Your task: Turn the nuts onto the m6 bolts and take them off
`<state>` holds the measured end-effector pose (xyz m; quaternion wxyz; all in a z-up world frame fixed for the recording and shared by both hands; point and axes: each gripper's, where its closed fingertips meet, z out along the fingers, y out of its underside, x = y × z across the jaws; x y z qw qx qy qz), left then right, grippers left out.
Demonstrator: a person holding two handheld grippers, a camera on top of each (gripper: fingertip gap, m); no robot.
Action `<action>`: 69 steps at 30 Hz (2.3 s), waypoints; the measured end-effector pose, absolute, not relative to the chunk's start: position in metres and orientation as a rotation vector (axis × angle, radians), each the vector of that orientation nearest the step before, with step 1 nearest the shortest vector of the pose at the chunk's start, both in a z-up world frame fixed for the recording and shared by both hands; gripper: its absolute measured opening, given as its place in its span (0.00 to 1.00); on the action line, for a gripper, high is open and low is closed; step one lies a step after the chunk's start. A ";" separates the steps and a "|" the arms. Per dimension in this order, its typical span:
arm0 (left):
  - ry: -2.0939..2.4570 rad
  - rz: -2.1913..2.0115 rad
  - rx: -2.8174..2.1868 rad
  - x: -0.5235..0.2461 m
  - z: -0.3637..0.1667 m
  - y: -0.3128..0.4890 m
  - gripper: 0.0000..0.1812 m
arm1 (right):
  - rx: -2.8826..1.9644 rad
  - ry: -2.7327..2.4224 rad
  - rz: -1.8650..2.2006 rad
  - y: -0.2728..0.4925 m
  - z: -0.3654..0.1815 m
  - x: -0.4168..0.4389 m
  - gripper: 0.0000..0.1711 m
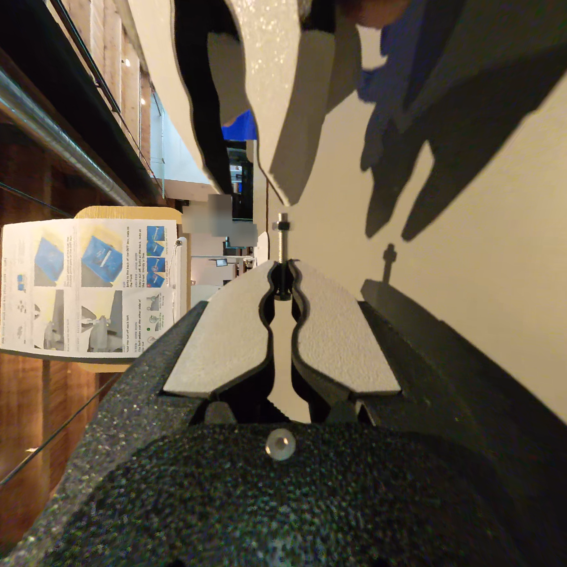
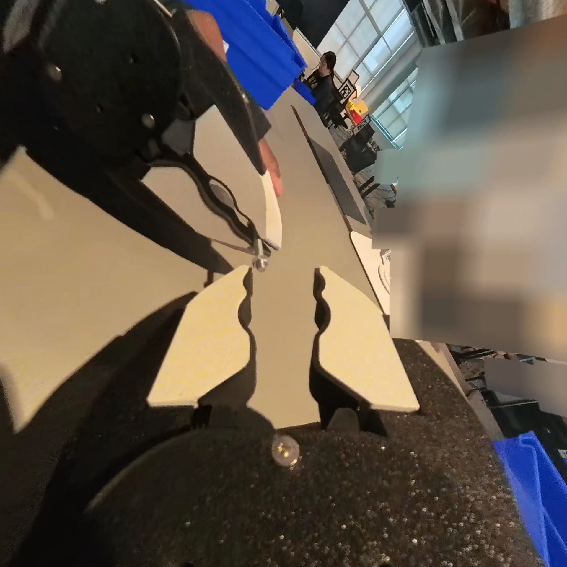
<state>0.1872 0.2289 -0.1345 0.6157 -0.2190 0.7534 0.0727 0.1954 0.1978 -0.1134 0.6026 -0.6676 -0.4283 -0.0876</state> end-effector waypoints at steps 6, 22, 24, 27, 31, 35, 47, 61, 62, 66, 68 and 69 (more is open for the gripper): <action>1.769 0.148 -0.487 0.187 -0.138 0.223 0.03 | -1.525 -1.030 -0.149 0.192 -0.116 0.189 0.20; 1.797 0.055 -0.471 0.184 -0.140 0.212 0.03 | -1.592 -1.104 -0.136 0.192 -0.137 0.173 0.06; 1.800 0.076 -0.468 0.183 -0.142 0.215 0.03 | -1.696 -1.039 -0.060 0.195 -0.139 0.172 0.06; 1.802 0.119 -0.463 0.180 -0.143 0.223 0.03 | -1.926 -0.803 0.206 0.201 -0.144 0.170 0.06; 1.801 0.098 -0.479 0.179 -0.144 0.226 0.03 | -2.066 -0.404 0.719 0.202 -0.143 0.164 0.06; 1.783 0.067 -0.520 0.180 -0.139 0.228 0.03 | -1.981 -0.457 0.735 0.202 -0.132 0.170 0.22; 1.831 -0.148 -0.633 0.177 -0.146 0.223 0.03 | -1.589 -1.065 -0.198 0.197 -0.123 0.171 0.18; 1.839 0.091 -0.483 0.174 -0.149 0.232 0.03 | -2.054 -0.451 0.476 0.208 -0.141 0.163 0.07; 1.839 0.088 -0.485 0.174 -0.149 0.232 0.03 | -2.068 -0.377 0.598 0.207 -0.141 0.162 0.07; 1.806 0.008 -0.552 0.176 -0.141 0.232 0.03 | -2.017 -0.440 0.667 0.204 -0.137 0.168 0.17; 1.803 -0.022 -0.576 0.176 -0.140 0.232 0.03 | -1.958 -0.573 0.465 0.206 -0.133 0.176 0.21; 1.805 -0.029 -0.581 0.175 -0.140 0.232 0.03 | -1.913 -0.657 0.337 0.207 -0.130 0.179 0.22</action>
